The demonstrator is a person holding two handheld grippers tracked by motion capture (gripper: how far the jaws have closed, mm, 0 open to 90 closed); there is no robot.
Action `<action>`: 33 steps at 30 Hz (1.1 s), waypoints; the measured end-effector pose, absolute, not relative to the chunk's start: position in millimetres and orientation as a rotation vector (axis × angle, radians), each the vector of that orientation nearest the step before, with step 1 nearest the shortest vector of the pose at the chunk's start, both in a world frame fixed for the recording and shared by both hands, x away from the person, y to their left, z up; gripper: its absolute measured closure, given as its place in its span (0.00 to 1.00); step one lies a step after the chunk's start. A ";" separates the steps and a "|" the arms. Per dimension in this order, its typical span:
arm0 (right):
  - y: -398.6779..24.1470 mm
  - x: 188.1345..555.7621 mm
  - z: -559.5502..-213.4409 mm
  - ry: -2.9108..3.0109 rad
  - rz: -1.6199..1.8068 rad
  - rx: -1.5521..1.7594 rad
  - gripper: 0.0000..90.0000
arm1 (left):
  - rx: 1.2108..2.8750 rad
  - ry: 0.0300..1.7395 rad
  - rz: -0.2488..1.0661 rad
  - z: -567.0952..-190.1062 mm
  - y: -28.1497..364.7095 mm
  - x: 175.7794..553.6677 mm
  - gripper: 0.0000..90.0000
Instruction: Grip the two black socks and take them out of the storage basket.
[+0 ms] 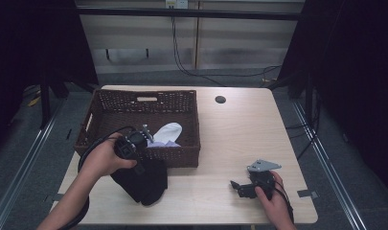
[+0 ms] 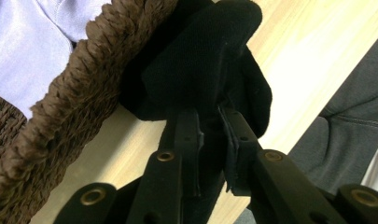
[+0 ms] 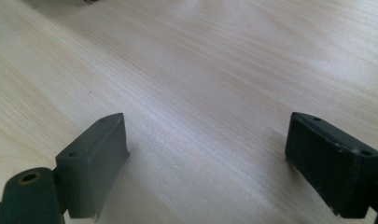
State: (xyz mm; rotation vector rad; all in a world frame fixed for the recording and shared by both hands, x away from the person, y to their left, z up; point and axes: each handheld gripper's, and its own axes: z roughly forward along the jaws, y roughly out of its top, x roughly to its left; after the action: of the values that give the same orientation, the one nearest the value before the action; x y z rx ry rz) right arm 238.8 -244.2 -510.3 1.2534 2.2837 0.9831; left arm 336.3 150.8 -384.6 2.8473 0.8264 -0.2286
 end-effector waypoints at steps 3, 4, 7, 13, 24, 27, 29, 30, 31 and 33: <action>-244.0 238.3 -510.1 2.283 0.981 1.260 0.14 | 2.838 0.835 -0.220 -387.0 152.0 335.1 0.78; -244.2 238.4 -510.4 2.283 0.986 1.253 0.14 | 2.841 0.826 -0.207 -386.8 152.9 334.8 0.72; -244.1 237.6 -510.3 2.283 0.986 1.257 0.14 | 2.817 0.829 -0.170 -383.5 159.4 332.1 0.57; -244.3 237.6 -510.3 2.284 0.986 1.252 0.13 | 2.789 0.853 -0.064 -376.6 186.7 323.8 0.39; -244.2 237.5 -510.3 2.283 0.986 1.254 0.13 | 2.694 0.979 -0.017 -408.3 235.2 310.0 0.31; -244.2 237.5 -510.3 2.283 0.986 1.255 0.13 | 2.653 1.017 0.000 -423.9 243.8 307.0 0.30; -244.2 237.5 -510.3 2.283 0.986 1.254 0.13 | 2.639 1.032 -0.002 -429.7 247.0 305.7 0.30; -244.2 237.5 -510.3 2.284 0.986 1.254 0.13 | 2.611 1.046 0.016 -438.9 251.0 303.4 0.30; -244.2 237.6 -510.3 2.284 0.986 1.252 0.13 | 2.606 1.049 0.010 -442.7 252.9 302.9 0.30; -244.2 237.5 -510.3 2.283 0.986 1.254 0.13 | 2.594 1.045 0.007 -446.6 254.4 302.1 0.30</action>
State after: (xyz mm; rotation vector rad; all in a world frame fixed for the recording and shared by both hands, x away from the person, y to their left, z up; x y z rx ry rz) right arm 237.5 -244.2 -510.3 1.2543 2.2834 0.9860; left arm 302.1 254.4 -446.6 2.5936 1.0455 0.0067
